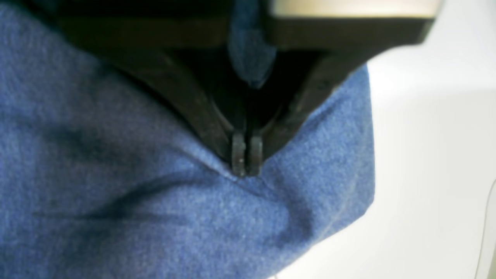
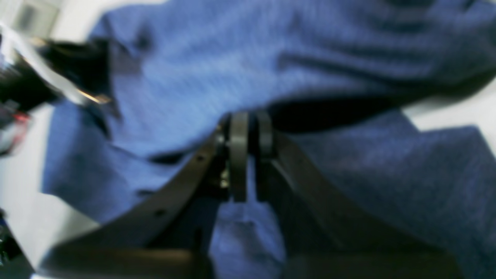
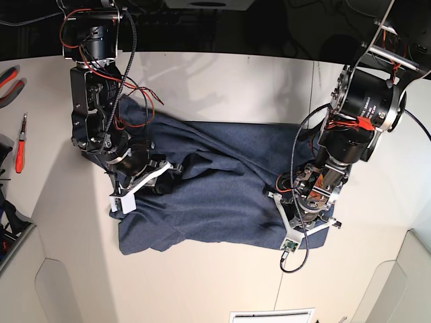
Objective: Layout the t-shirt on the table in an organized manner, then fold the t-shirt properly
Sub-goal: 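Stretch the shirt between both grippers, pulling them apart, then move the left gripper across the shirt toward the right gripper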
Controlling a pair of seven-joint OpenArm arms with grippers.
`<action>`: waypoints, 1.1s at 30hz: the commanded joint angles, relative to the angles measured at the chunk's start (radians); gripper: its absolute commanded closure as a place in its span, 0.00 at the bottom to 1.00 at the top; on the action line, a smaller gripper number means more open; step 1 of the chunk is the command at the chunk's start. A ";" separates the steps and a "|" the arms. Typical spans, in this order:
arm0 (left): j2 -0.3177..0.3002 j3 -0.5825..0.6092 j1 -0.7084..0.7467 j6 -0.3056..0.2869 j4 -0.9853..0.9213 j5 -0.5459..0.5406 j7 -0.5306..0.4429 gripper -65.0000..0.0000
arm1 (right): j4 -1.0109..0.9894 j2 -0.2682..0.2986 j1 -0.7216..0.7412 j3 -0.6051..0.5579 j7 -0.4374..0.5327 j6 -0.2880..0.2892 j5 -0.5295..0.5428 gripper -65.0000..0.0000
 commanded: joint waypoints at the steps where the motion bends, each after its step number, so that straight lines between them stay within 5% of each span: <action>1: -0.003 -0.002 -0.020 -0.011 0.010 0.001 0.005 1.00 | 0.005 0.003 0.018 0.002 0.025 -0.003 -0.008 0.98; 7: -0.014 -0.002 -0.015 -0.001 0.041 -0.005 0.003 1.00 | -0.002 0.018 -0.037 0.003 0.026 -0.172 -0.163 1.00; 13: -0.014 -0.002 0.040 -0.068 0.312 -0.106 0.101 1.00 | -0.002 0.076 -0.135 0.005 0.048 -0.225 -0.189 1.00; 16: -0.011 -0.002 0.084 -0.207 0.508 -0.157 0.139 1.00 | -0.001 0.089 -0.179 0.012 0.048 -0.228 -0.188 1.00; 21: 0.011 0.000 0.134 -0.608 0.748 -0.298 0.182 1.00 | 0.006 0.089 -0.217 0.038 0.043 -0.227 -0.177 1.00; 23: 0.039 0.006 0.131 -0.708 0.758 -0.355 0.220 1.00 | 0.014 0.089 -0.216 0.038 0.031 -0.227 -0.178 1.00; 33: 0.201 0.187 0.106 -0.708 0.546 -0.324 0.179 1.00 | 0.058 0.086 -0.219 0.038 -0.151 -0.159 -0.152 1.00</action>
